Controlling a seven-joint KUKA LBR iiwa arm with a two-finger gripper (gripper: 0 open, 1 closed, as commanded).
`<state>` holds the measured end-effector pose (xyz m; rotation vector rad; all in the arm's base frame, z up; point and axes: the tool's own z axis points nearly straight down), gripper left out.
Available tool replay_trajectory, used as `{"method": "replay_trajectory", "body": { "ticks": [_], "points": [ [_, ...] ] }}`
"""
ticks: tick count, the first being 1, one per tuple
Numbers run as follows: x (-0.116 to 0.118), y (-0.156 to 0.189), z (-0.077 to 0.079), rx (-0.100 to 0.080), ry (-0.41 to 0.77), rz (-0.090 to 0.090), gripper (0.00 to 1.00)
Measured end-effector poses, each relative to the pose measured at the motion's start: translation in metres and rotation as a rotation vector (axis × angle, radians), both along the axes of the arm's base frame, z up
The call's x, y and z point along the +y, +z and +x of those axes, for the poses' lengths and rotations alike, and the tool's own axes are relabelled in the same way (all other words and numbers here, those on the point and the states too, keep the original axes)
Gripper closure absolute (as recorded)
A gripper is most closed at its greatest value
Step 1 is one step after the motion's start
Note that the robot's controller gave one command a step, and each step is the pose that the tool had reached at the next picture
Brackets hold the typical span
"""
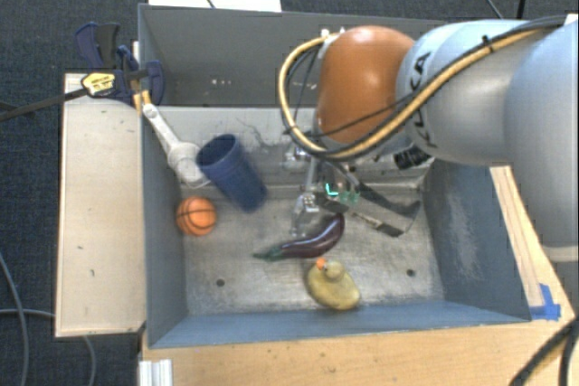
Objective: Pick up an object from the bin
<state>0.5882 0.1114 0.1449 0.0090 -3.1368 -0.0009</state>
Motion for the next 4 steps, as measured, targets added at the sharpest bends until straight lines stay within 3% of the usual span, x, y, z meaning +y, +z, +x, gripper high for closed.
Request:
{"method": "replay_trajectory", "body": {
  "ticks": [1, 2, 3, 4],
  "points": [
    [0.0, 0.004, 0.002, -0.008, -0.002, 0.001, 0.0],
    [-0.026, -0.071, -0.047, -0.013, 0.498, 0.001, 1.0],
    [-0.026, -0.071, -0.047, -0.013, 0.497, 0.001, 1.0],
    [-0.033, 0.124, -0.044, -0.007, 0.71, 0.002, 1.0]
  ]
}}
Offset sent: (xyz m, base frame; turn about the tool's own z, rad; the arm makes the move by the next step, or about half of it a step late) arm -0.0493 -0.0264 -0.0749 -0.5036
